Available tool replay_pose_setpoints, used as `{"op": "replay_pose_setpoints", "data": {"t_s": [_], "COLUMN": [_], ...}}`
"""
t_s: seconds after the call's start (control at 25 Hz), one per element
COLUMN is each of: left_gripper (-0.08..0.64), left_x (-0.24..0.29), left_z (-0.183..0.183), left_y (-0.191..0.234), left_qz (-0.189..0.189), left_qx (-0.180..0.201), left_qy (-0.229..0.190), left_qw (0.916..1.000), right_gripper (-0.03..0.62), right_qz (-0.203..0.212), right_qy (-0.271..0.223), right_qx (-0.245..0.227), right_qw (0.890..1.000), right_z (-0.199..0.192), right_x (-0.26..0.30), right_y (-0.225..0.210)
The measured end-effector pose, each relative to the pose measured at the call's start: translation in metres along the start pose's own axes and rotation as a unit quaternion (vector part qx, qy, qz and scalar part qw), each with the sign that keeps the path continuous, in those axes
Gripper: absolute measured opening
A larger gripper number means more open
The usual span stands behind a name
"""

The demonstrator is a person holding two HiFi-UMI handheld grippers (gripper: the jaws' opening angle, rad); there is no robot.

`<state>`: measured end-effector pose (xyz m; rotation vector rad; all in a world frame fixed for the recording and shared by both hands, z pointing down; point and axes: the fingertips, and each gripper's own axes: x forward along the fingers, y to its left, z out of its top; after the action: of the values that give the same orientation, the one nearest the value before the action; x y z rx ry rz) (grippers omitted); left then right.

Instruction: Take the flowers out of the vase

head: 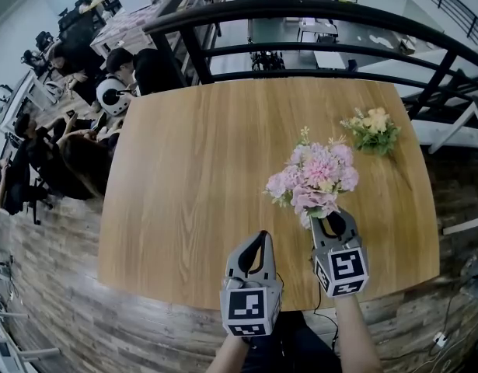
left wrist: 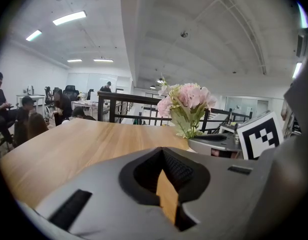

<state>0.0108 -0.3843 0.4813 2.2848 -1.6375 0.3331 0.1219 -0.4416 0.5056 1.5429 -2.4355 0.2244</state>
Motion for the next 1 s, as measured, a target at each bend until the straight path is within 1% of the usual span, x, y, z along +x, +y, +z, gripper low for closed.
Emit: {"op": "replay_pose_setpoints", "data": {"t_s": [0.36,0.48,1.0], "left_gripper": [0.032,0.032,0.032], "left_x": [0.0026,0.0030,0.0006], "left_z": [-0.0023,-0.0013,0.0000], "left_y": [0.0016,0.0018,0.0065], "left_qz": [0.000,0.000,0.001], "left_qx": [-0.002,-0.004,-0.006], "left_qy": [0.001,0.000,-0.005], "left_qw": [1.0000,1.0000,1.0000], "right_gripper": [0.041,0.034,0.031], "right_qz": [-0.011,-0.015,-0.021], "right_qy": [-0.006,-0.007,-0.024], "right_qx": [-0.006,-0.001,0.003], "right_qw": [1.000,1.000,0.999], "right_z": [-0.0008,-0.0005,0.0086], "right_x": [-0.0002,-0.0015,-0.0069], "right_y": [-0.0010,-0.0027,-0.0023]}}
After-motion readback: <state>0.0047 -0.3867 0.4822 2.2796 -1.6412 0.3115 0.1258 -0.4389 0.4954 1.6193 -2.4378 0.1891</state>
